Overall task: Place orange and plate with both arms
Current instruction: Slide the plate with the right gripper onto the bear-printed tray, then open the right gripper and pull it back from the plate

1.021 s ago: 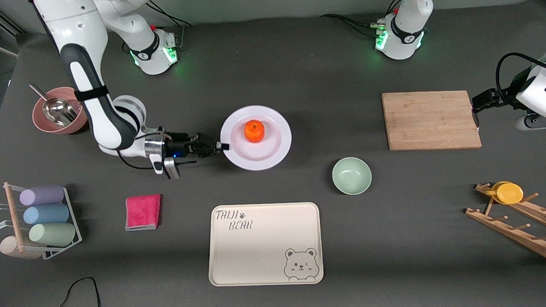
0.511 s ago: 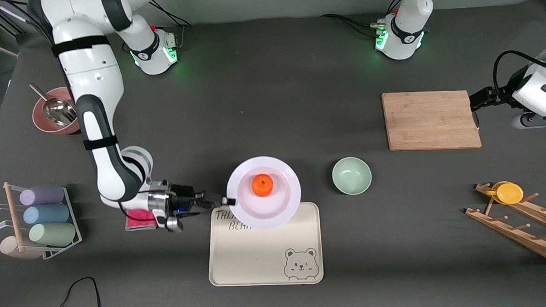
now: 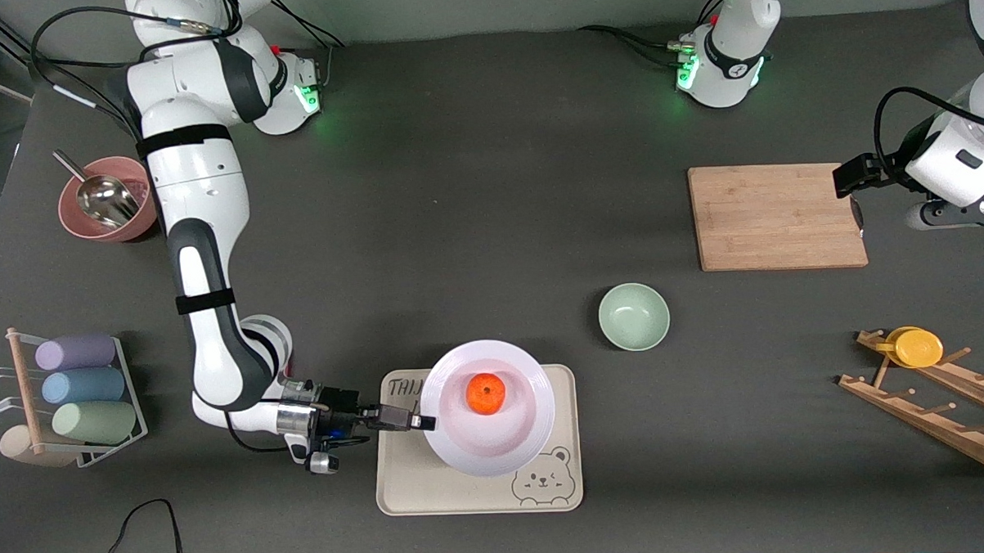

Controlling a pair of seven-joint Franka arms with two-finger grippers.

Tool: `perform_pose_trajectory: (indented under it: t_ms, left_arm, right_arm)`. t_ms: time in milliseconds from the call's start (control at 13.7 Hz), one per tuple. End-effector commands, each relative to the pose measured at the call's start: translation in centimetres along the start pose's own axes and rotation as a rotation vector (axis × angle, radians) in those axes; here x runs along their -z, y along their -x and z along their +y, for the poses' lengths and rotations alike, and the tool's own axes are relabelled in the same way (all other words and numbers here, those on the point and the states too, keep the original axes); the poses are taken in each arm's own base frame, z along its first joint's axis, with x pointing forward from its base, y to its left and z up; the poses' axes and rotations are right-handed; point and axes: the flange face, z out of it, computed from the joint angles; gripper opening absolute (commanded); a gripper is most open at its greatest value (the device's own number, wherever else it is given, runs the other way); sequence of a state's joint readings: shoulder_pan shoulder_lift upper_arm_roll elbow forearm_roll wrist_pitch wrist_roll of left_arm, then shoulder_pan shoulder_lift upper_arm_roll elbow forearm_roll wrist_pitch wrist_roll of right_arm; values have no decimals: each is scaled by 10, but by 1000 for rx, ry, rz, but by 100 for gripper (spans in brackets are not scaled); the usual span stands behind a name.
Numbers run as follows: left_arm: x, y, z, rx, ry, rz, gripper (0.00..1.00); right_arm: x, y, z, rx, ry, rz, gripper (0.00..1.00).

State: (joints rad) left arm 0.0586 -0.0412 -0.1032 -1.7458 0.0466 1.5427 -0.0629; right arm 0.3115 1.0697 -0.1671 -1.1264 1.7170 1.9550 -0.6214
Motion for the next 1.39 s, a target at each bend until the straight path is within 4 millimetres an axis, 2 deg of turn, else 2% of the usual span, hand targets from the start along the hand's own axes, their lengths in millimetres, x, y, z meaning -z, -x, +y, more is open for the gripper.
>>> perform_pose_trajectory:
  t_ms: [0, 219, 438, 657, 803, 1021, 1167, 1313]
  left_arm:
    - [7, 5, 3, 11, -5, -2, 100]
    - [7, 6, 10, 17, -5, -1, 100]
    - [7, 6, 11, 15, -4, -1, 100]
    - [6, 6, 11, 17, -2, -1, 100]
    - [7, 6, 12, 15, -1, 1, 100]
    - [7, 5, 12, 15, -2, 1, 100]
    - [6, 5, 13, 13, -2, 1, 100]
    - [5, 4, 13, 13, -2, -1, 100]
  right_arm:
    - [-2, -9, 11, 0, 2, 39, 0]
    - [-5, -2, 48, 28, 42, 49, 0]
    - [-5, 3, 66, 33, 57, 50, 0]
    - [-3, 4, 69, 39, 63, 47, 0]
    - [-3, 4, 70, 45, 67, 46, 7]
    - [-1, 11, 84, 32, 83, 39, 31]
    - [1, 11, 85, 28, 86, 38, 38]
    - [3, 11, 86, 30, 103, 28, 40]
